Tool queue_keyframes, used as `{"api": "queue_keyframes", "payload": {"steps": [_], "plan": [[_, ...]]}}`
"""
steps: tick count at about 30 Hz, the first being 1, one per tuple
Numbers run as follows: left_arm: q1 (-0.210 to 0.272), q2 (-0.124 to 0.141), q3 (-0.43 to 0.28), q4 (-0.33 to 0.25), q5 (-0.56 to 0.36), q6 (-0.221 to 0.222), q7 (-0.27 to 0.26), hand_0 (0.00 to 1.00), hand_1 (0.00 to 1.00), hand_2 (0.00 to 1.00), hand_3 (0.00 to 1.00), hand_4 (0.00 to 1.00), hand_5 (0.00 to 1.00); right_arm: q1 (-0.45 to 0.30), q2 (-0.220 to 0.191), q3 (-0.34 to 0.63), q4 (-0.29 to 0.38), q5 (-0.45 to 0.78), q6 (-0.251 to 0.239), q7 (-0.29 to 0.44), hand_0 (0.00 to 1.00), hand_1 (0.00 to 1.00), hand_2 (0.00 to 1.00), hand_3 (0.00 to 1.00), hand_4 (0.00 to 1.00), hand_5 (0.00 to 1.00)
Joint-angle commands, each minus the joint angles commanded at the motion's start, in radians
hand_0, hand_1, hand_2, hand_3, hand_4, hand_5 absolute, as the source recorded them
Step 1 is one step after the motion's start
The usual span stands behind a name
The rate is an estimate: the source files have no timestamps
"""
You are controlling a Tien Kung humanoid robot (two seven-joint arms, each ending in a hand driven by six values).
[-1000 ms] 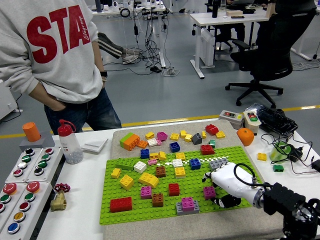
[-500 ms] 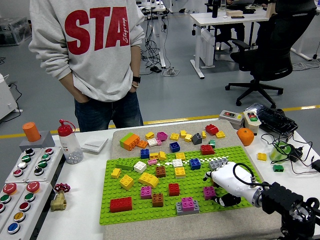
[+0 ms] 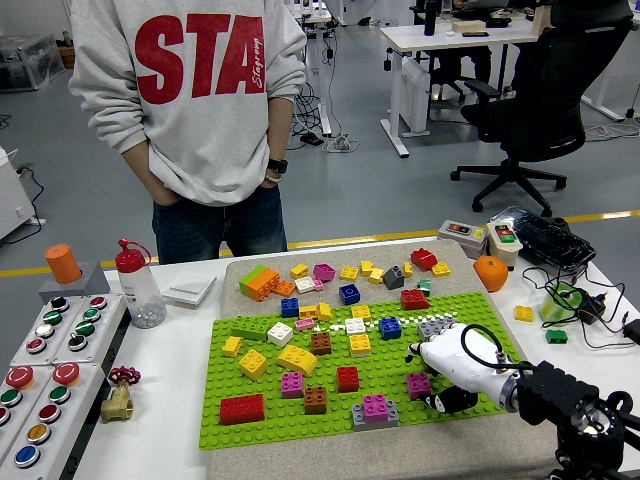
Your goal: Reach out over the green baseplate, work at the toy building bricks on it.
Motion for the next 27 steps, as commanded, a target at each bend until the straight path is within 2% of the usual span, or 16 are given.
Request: {"api": "queue_keyframes", "payload": {"steps": [8,27], "plan": [[-0.001,0.0,0.001,0.0,-0.002,0.001,-0.001,0.661,0.614,0.623,0.449,0.363,0.998,0.008,0.004,-0.007,-0.013,0.0,0.006,-0.002,0.676,0.409,0.418,0.622,0.71,0.384],[-0.006,0.002,-0.001,0.0,0.0,0.001,-0.001,0.661,0.613,0.623,0.447,0.361,0.998,0.018,0.01,-0.013,-0.027,0.0,0.025,-0.005,0.679,0.403,0.412,0.602,0.698,0.405]]}}
